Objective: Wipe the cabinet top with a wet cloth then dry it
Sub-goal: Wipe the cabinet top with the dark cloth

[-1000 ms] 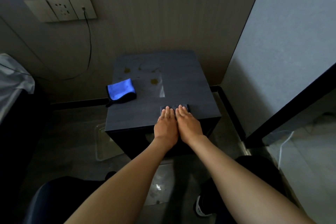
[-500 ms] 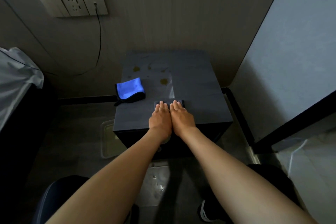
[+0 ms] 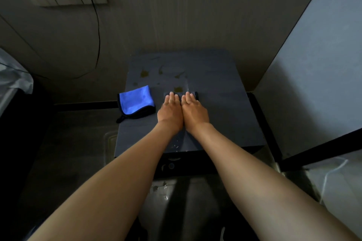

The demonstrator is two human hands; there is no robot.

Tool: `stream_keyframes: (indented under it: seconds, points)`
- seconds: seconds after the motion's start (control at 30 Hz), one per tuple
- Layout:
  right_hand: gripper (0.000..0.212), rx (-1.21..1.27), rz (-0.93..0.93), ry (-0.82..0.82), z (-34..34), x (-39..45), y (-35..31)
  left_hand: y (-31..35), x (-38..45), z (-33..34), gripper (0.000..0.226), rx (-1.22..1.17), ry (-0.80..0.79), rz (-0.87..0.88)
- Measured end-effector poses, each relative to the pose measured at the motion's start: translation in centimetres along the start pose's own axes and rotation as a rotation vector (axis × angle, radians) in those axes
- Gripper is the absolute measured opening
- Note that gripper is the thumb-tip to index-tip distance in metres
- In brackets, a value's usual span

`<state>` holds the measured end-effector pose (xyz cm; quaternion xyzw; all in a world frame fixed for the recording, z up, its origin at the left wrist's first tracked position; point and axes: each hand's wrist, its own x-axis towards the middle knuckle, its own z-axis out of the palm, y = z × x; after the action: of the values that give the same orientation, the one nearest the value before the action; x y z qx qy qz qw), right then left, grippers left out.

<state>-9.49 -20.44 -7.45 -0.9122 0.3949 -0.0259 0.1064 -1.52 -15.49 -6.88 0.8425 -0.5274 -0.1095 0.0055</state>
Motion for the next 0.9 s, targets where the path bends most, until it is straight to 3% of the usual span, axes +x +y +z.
stream_keyframes:
  seconds: [0.67,0.9]
  points:
    - [0.057,0.003,0.007,-0.024,-0.7,16.0,0.9,-3.6,15.0,-3.0,0.075,0.027,0.011,-0.048]
    - [0.052,0.006,-0.004,-0.041,-0.6,20.8,0.6,-5.3,18.9,-4.0,0.067,0.049,0.037,-0.035]
